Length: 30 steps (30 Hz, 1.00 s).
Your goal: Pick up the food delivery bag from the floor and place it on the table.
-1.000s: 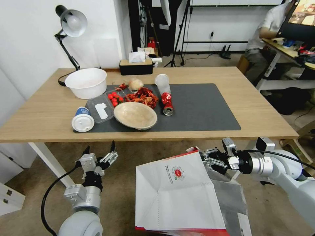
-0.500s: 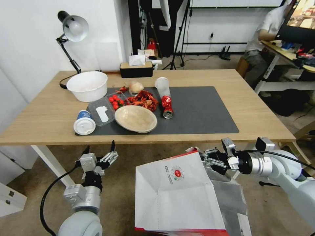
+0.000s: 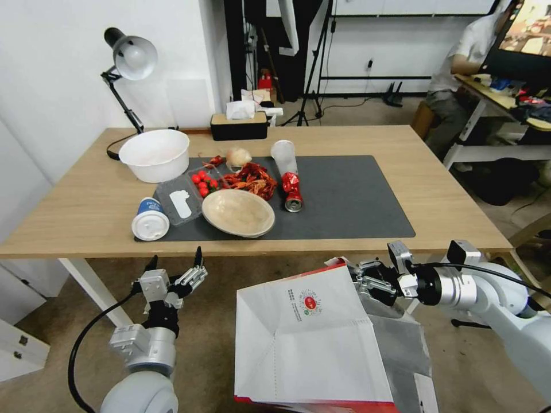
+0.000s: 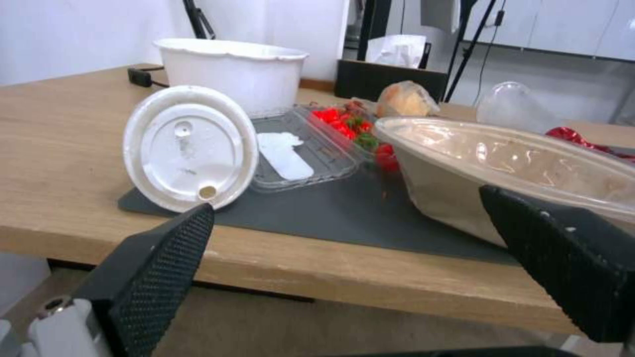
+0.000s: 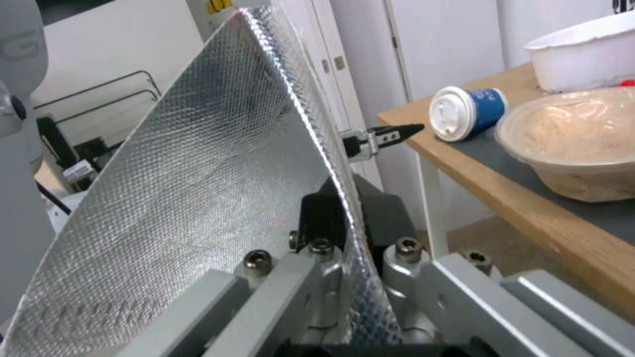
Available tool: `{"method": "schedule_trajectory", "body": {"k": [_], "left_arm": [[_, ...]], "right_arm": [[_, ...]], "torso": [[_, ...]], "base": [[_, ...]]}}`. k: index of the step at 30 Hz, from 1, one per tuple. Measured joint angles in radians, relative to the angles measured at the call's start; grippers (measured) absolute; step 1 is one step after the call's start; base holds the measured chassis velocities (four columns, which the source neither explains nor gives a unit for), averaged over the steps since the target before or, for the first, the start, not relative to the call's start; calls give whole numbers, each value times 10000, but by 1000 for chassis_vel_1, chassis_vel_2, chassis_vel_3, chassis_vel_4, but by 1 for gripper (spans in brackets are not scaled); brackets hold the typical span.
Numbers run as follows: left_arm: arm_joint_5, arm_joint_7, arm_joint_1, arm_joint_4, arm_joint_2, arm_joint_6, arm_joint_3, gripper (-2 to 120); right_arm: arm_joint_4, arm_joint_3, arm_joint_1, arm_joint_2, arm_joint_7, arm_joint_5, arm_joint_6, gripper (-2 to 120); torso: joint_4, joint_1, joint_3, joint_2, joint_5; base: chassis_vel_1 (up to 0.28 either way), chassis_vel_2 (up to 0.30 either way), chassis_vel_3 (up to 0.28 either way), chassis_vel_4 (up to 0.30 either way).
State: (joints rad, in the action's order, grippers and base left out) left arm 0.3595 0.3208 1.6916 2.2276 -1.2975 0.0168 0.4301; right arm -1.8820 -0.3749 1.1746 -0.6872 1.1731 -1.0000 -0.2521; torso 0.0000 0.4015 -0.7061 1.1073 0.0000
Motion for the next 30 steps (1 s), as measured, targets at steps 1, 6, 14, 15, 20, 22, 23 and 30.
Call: {"method": "schedule_trajectory", "body": {"k": [1, 6, 14, 15, 20, 22, 23, 30], "left_arm": [[4, 0, -7, 1, 1, 15, 1, 100], [5, 14, -21, -7, -3, 73, 4, 100], [2, 99, -12, -36, 1, 181, 54, 100], [2, 99, -12, -36, 1, 181, 54, 100], [-31, 133, -11, -65, -17, 287, 24, 100], [-39, 135, -7, -66, -24, 300, 12, 100], [-47, 138, -6, -66, -32, 310, 2, 100], [-61, 27, 96, 15, -13, 341, 6, 100]], "right_arm": [[-7, -9, 2, -1, 0, -6, 0, 0], [-72, -69, 25, 20, -20, -134, 0, 0], [-422, -1158, 192, 266, -381, -1693, -104, 0], [-422, -1158, 192, 266, -381, -1693, -104, 0], [-1186, -2889, 744, 617, -2100, -3982, 128, 0], [-1370, -3186, 850, 679, -2695, -4360, 248, 0], [-1632, -3631, 1005, 769, -3522, -4888, 402, 0], [-2990, -4908, 1043, 1220, -8988, -6225, 1357, 0]], "torso": [[0, 0, 1, -1, 0], [0, -11, 14, -27, 0], [1, -29, 35, -64, 1], [1, -29, 35, -64, 1], [0, -39, 48, -84, 1], [-1, -40, 50, -87, 0], [2, -40, 50, -90, 0], [-3, -49, 61, -105, 1]], "base": [[0, 0, 0, 0], [0, 0, 0, 0], [0, 0, 0, 0], [0, 0, 0, 0], [0, 0, 0, 0], [0, 0, 0, 0], [0, 0, 0, 0], [0, 0, 0, 0]]}}
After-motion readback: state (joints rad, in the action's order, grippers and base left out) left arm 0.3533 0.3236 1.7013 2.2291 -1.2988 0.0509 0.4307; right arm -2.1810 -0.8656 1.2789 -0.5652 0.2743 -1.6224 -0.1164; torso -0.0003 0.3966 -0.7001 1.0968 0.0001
